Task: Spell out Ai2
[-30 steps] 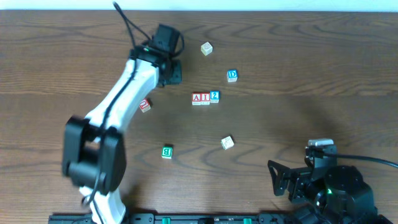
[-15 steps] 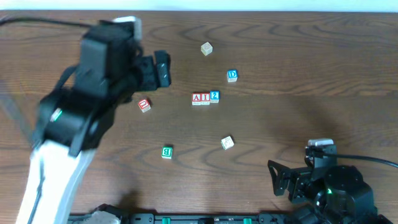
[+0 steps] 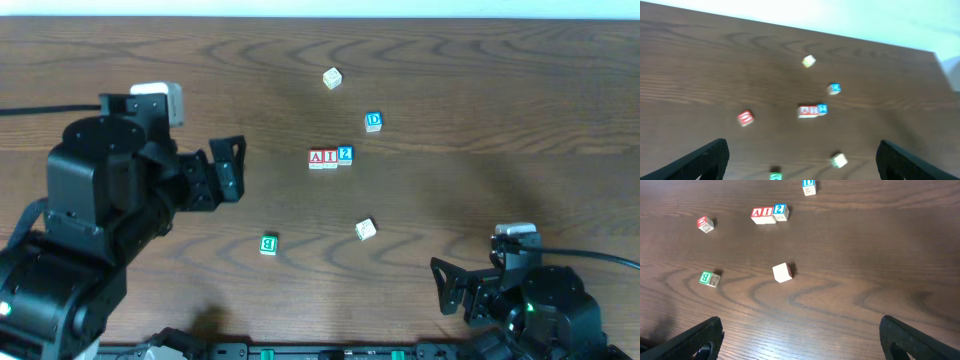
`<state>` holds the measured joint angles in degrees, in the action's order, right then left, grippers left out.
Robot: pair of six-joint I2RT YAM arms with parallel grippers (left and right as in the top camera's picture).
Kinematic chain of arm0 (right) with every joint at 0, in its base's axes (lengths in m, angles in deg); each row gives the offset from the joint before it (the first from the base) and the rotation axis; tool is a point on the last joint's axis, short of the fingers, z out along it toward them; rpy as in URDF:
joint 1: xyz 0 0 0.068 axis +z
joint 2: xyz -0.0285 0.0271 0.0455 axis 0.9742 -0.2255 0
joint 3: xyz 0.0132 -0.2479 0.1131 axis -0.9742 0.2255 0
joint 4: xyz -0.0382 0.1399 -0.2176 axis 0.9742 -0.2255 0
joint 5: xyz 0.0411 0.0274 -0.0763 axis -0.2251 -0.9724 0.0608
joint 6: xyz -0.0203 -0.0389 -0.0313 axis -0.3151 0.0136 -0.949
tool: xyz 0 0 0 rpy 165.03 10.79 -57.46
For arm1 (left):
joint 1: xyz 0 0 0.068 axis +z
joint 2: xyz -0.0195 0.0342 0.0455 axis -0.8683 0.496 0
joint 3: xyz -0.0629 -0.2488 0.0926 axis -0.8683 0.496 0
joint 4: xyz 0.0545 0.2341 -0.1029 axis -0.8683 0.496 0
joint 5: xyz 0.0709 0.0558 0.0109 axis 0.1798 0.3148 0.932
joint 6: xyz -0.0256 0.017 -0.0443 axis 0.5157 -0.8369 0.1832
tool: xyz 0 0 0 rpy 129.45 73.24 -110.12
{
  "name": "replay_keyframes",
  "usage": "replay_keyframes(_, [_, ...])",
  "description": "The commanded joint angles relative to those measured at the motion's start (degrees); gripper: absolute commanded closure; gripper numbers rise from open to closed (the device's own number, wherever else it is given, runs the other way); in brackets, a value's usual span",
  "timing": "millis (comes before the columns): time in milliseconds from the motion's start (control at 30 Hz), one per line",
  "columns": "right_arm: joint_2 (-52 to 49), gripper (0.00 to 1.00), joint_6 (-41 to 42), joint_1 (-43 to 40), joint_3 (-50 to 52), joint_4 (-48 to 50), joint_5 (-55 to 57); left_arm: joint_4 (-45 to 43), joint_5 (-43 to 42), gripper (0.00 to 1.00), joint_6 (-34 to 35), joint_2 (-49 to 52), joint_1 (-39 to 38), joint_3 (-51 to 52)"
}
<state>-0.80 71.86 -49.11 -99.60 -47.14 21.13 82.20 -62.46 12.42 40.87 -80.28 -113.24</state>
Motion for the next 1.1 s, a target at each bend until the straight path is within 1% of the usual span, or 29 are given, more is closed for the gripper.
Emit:
replay_keyframes(0, [0.0,0.01,-0.6,0.0,0.2,0.0,0.6,2.0,4.5,0.05,-6.9,-3.3,0.4,-0.6])
replay_keyframes(67, [0.0,0.01,-0.6,0.0,0.2,0.0,0.6,4.9,4.3,0.05,-8.7,-5.9,1.7,-0.6])
replay_keyframes(167, [0.0,0.01,-0.6,0.0,0.2,0.0,0.6,9.7,4.5,0.05,-8.8,-11.3,4.9,0.2])
replay_keyframes(233, [0.0,0.01,-0.6,0.0,0.2,0.0,0.6,10.7,4.8,0.05,-9.8,-14.8,7.2,2.1])
replay_keyframes(333, [0.0,0.01,-0.6,0.0,0.2,0.0,0.6,10.3,4.8,0.05,-12.6,-21.3,11.6,8.2])
replay_keyframes(433, [0.0,0.01,-0.6,0.0,0.2,0.0,0.6,6.6,4.7,0.05,-15.4,-28.3,14.1,16.9])
replay_keyframes(567, [0.0,0.01,-0.6,0.0,0.2,0.0,0.6,-0.9,4.7,0.05,-15.8,-36.8,14.4,28.9])
replay_keyframes(767, [0.0,0.01,-0.6,0.0,0.2,0.0,0.6,-14.3,3.3,0.05,-15.8,-49.2,16.1,50.1])
replay_keyframes(933, [0.0,0.01,-0.6,0.0,0.2,0.0,0.6,-23.0,1.3,0.05,-15.7,-55.9,17.6,63.9])
replay_keyframes(1067, [0.0,0.01,-0.6,0.0,0.2,0.0,0.6,-26.3,1.2,0.05,-15.5,-58.1,17.6,70.9])
